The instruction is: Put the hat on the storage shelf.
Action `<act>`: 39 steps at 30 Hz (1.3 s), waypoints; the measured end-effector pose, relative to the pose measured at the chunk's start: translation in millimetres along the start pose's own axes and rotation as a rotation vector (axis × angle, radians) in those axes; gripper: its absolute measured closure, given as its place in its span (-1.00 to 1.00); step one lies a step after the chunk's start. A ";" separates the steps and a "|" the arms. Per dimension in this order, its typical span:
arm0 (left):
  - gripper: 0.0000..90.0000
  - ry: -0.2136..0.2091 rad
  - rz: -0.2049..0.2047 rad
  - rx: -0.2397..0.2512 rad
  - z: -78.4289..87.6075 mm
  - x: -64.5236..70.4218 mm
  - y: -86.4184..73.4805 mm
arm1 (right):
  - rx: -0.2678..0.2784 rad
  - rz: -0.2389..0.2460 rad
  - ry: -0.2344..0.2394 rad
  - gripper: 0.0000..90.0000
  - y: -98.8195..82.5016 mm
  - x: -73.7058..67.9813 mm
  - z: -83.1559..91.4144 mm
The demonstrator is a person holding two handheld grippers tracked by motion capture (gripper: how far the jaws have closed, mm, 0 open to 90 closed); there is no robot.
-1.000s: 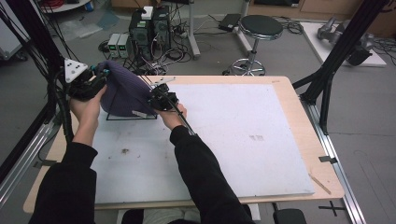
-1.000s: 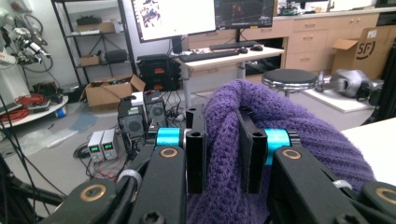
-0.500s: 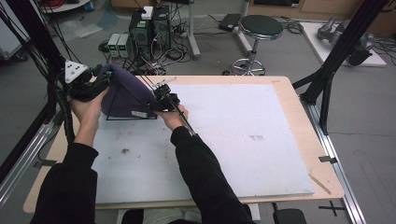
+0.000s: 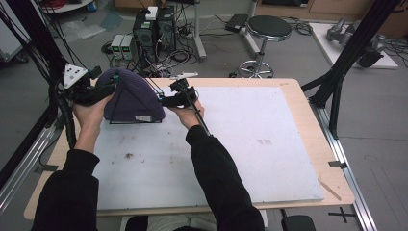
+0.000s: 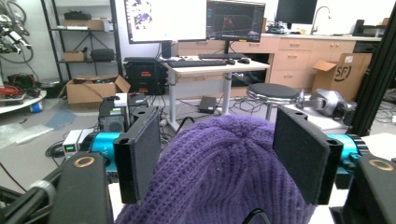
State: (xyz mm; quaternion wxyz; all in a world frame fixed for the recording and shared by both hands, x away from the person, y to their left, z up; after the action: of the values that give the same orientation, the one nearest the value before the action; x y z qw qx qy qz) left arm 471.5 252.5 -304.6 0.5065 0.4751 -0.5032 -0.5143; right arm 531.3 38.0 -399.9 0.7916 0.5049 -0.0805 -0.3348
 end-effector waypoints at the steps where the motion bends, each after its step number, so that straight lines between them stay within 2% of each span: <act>1: -0.35 0.003 -0.006 -0.001 0.7 -0.1 0.2 | 0.008 0.001 -0.007 -0.58 1.0 0.8 2.4; 4: -0.41 0.006 -0.007 0.005 2.9 -0.2 2.1 | 0.041 0.009 -0.061 -0.73 5.0 5.0 11.5; 7: -0.42 0.008 -0.001 0.022 5.1 -0.6 5.4 | 0.086 0.028 -0.087 -0.73 10.9 8.1 23.8; 9: -0.42 0.014 0.005 0.026 5.8 -0.9 6.4 | 0.096 0.042 -0.105 -0.73 13.8 11.2 33.0; 14: -0.49 0.012 0.026 0.008 7.1 -0.1 6.2 | 0.136 0.063 -0.162 -0.75 18.6 19.9 55.8; 18: -0.51 0.007 0.028 0.016 10.7 3.4 7.5 | 0.209 0.055 -0.185 -0.75 21.6 26.4 76.7; 21: -0.51 0.013 0.024 0.029 13.7 5.0 8.7 | 0.262 0.075 -0.210 -0.75 24.3 31.2 95.0; 24: -0.51 0.015 0.029 0.030 16.1 4.8 8.7 | 0.303 0.061 -0.211 -0.75 26.5 33.9 110.5; 31: -0.51 0.040 0.079 0.037 20.9 -4.7 8.0 | 0.374 0.084 -0.222 -0.75 30.8 36.5 144.3; 39: -0.52 0.068 0.081 0.075 35.8 -12.7 6.6 | 0.434 0.091 -0.234 -0.76 23.1 42.3 175.7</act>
State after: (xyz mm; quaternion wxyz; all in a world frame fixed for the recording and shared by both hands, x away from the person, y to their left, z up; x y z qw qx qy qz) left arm 436.4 266.7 -296.7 0.5255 0.4902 -0.5235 -0.4578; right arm 492.2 -112.7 -305.3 0.6642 0.6165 -0.2643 -0.3301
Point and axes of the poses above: each handheld gripper's, and its own axes: z roughly backward along the jaws, y roughly out of its top, x roughly to its right, the point moved 7 cm from there along -z, roughly forward along the jaws, and after that the axes turned 14 degrees about y, right-handed, at the moved point
